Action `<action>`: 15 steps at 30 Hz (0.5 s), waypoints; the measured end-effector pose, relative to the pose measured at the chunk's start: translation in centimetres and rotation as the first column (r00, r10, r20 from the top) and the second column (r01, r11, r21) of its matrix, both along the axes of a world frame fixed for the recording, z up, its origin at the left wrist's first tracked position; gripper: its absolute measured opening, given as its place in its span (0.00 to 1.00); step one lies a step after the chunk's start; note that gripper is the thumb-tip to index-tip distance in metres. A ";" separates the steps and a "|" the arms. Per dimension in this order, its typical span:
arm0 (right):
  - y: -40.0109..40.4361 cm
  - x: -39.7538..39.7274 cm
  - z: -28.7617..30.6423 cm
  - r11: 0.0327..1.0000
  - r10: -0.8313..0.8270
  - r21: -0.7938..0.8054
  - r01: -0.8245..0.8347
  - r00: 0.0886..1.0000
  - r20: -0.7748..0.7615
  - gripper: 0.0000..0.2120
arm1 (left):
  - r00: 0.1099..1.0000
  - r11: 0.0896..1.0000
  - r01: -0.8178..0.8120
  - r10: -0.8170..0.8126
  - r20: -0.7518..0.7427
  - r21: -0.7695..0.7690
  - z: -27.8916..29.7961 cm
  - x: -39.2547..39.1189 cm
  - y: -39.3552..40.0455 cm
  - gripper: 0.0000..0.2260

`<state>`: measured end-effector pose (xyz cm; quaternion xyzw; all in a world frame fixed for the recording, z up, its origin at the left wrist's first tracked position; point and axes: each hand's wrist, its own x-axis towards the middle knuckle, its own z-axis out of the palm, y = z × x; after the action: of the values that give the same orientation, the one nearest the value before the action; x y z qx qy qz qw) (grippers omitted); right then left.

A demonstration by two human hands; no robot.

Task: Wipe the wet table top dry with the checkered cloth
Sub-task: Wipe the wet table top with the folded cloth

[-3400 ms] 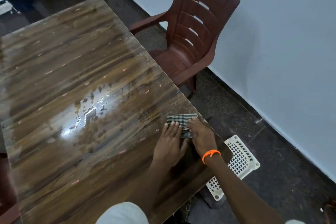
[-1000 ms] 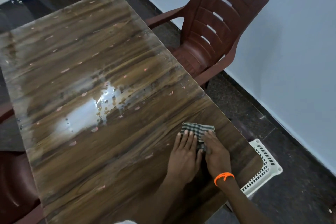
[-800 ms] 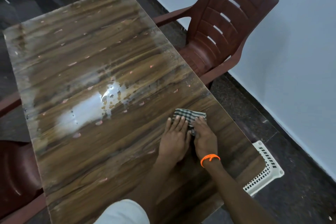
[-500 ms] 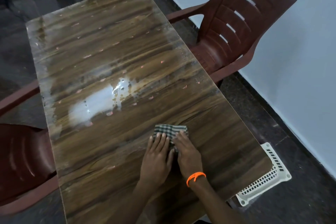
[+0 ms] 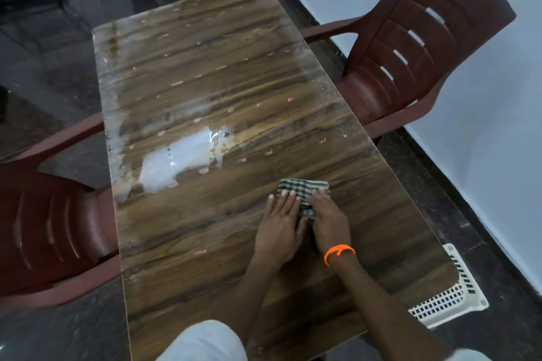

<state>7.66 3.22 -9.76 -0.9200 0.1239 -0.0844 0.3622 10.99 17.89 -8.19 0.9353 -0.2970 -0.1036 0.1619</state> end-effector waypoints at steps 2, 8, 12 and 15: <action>2.6 1.2 -0.2 0.998 0.065 0.003 -0.065 0.998 -0.002 0.22 | 0.998 0.998 -0.061 0.061 -0.011 0.016 -0.2 0.5 2.5 0.29; 9.2 -1.9 0.4 0.967 0.253 0.014 -0.253 0.967 -0.003 0.24 | 0.983 0.983 -0.181 0.179 0.049 0.022 -1.0 -4.9 10.0 0.28; 8.5 -5.8 -0.1 0.939 0.343 0.009 -0.343 0.939 -0.009 0.23 | 0.985 0.983 -0.175 0.175 0.000 0.059 -0.5 -10.0 10.8 0.28; 5.8 -6.9 -0.7 0.960 0.280 0.013 -0.280 0.960 -0.002 0.24 | 0.991 0.990 -0.132 0.133 -0.031 0.051 0.1 -10.0 8.9 0.28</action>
<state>0.76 9.00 -10.45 -0.9262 -0.0062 -0.0297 0.3759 1.00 26.78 -8.08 0.9548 -0.2288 -0.1159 0.1505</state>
